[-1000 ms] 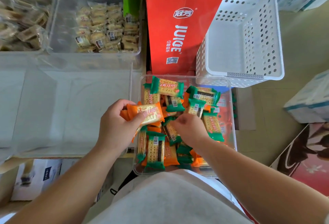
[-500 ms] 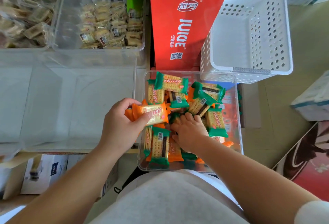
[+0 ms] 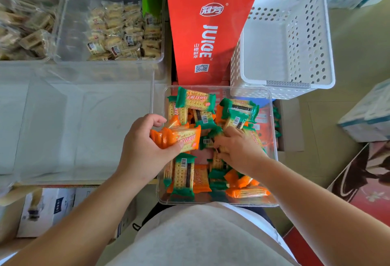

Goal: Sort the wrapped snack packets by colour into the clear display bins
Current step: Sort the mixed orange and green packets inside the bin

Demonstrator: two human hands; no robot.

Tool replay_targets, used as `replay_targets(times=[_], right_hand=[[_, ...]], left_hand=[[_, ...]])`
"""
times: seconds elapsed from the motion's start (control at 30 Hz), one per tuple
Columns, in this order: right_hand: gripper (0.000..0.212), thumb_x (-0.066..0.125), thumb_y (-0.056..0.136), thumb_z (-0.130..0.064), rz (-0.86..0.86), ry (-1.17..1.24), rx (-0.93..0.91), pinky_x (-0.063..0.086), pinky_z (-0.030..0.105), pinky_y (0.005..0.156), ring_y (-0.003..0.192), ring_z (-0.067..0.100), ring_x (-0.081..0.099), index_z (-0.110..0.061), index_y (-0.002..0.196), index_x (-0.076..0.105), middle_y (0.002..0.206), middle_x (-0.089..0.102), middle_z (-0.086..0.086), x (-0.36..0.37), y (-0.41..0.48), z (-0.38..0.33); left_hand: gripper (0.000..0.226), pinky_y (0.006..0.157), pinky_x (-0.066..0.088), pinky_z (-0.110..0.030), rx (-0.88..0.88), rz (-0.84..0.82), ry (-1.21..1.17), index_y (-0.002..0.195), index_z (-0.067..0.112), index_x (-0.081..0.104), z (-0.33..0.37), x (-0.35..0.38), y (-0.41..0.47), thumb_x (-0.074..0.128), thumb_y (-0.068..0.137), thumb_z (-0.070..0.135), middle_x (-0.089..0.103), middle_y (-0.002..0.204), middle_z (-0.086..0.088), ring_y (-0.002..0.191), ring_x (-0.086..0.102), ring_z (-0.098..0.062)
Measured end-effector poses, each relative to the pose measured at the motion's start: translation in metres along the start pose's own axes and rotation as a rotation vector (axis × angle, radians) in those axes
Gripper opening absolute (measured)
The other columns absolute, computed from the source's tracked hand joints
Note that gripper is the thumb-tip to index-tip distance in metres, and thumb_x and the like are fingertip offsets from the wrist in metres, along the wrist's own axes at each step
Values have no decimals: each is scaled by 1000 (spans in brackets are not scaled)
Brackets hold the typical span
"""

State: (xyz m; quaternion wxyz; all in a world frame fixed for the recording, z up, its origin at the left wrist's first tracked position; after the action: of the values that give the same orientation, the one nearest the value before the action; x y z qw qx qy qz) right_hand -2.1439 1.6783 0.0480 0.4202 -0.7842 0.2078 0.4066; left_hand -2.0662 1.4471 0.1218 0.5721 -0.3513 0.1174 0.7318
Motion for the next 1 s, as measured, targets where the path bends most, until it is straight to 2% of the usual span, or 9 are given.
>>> replay_targets(times=[0.13,0.2,0.27,0.33,0.43,0.57,0.8,0.9,1.0], right_hand=[[39,57,94,-23,114,-133,-14,46,42,88,115,30,49,-34,131,57,118,51,0,-8,-3,11],[59,54,94,-24,95,-199,-9,42,42,94,122,28,48,-38,147,34,126,55,-3,-10,-1,13],[73,57,90,-27,49,-227,1,38,42,98,127,25,47,-35,152,19,127,61,-4,-10,3,11],[73,60,86,-26,6,-248,0,34,42,97,126,24,46,-26,149,24,120,65,-1,-7,7,10],[38,58,85,-23,-58,-311,-44,30,44,96,118,23,41,-24,122,50,110,66,-2,2,9,8],[20,53,91,-25,-82,-357,-34,28,49,100,121,28,38,-26,111,57,111,67,0,10,15,0],[30,49,95,-33,-7,-445,-131,28,46,104,123,27,36,-29,122,60,124,62,-7,26,28,-17],[42,45,96,-35,-48,-482,-125,27,46,108,126,26,35,-26,136,52,136,55,-7,31,35,-20],[53,40,98,-34,-106,-598,-94,28,47,108,127,29,34,-17,148,39,144,48,1,36,39,-25]], left_hand=[[61,71,49,-17,143,-42,109,114,32,53,21,15,7,90,66,38,56,110,13,94,56,-6],[62,73,51,-23,217,-85,175,115,31,54,30,25,12,90,65,41,57,109,11,93,56,-9],[63,73,53,-26,265,-148,256,117,31,53,34,35,15,88,66,46,58,110,10,92,58,-13],[66,74,51,-25,260,-169,295,121,31,53,34,40,15,87,67,48,59,111,9,93,59,-15],[66,69,46,-22,180,-62,259,119,28,54,26,33,12,88,65,47,58,107,11,90,58,-13],[61,67,47,-20,71,76,172,112,29,55,18,13,6,91,64,40,61,107,12,91,60,-10],[57,63,45,-16,-38,104,74,108,36,49,2,-3,-1,89,68,39,57,106,16,90,59,-7],[57,64,45,-15,-45,87,60,108,37,48,-3,-3,-5,89,68,40,56,106,18,90,57,-5],[57,64,44,-14,-32,60,61,110,38,46,-5,-1,-6,87,70,42,54,108,19,88,56,-3]])
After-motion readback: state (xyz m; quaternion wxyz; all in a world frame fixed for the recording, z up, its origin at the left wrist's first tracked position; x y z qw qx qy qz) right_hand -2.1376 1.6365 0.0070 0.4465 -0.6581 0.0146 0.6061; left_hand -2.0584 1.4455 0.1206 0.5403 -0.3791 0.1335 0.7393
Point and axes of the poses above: each hand's wrist, its own y-axis towards the middle knuckle, its own x-axis out of the palm, z = x × y, the point moved 2 cm from there along y, towards the middle knuckle
